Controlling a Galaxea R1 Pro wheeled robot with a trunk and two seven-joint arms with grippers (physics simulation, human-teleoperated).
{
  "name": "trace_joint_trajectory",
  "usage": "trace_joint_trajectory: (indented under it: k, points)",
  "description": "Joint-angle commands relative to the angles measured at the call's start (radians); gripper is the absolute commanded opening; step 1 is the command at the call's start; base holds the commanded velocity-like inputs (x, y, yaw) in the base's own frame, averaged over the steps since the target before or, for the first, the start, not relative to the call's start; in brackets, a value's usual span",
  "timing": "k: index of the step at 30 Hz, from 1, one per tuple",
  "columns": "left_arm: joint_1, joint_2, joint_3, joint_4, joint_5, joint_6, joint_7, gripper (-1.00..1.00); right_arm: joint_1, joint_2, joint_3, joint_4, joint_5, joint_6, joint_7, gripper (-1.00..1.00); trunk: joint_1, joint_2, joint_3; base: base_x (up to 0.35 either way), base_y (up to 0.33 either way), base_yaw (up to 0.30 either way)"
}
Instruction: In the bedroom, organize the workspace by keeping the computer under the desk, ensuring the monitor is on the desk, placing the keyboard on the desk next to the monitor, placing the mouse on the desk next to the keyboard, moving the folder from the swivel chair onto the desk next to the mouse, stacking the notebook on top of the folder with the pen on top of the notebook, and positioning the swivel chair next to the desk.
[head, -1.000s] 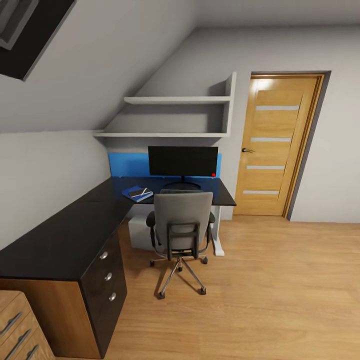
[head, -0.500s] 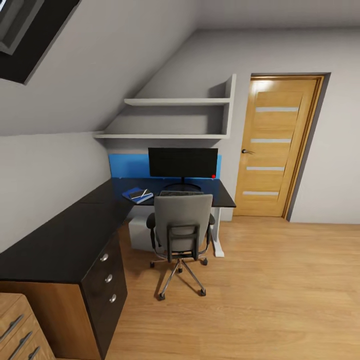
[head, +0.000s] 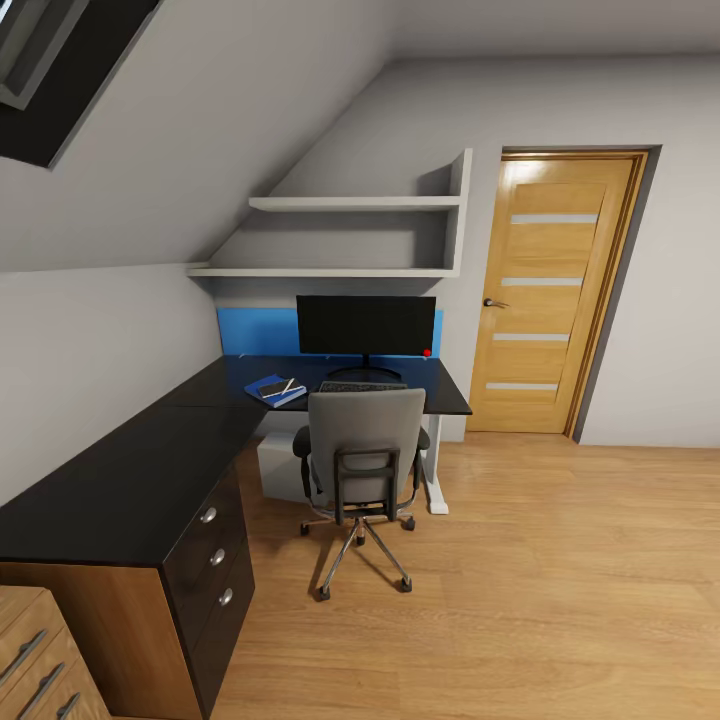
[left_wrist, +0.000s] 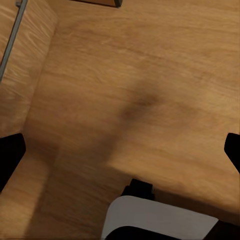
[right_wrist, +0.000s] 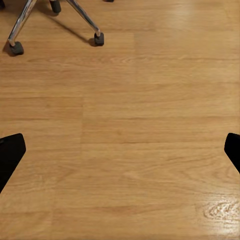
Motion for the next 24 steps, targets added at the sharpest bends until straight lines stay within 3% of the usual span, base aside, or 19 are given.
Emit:
trace_joint_trajectory:
  k: [1, 24]
  points:
    - [0.000, -0.002, -0.008, 0.000, 0.006, 0.003, 0.005, 1.00, -0.001, 0.001, 0.009, 0.002, -0.002, -0.003, -0.006, 1.00, 0.000, -0.001, -0.001, 0.000, 0.000, 0.000]
    - [0.000, -0.004, -0.003, 0.000, 0.008, 0.020, 0.008, 1.00, -0.001, 0.001, 0.009, 0.002, -0.002, -0.003, -0.006, 1.00, 0.000, -0.001, -0.001, 0.000, 0.000, 0.000]
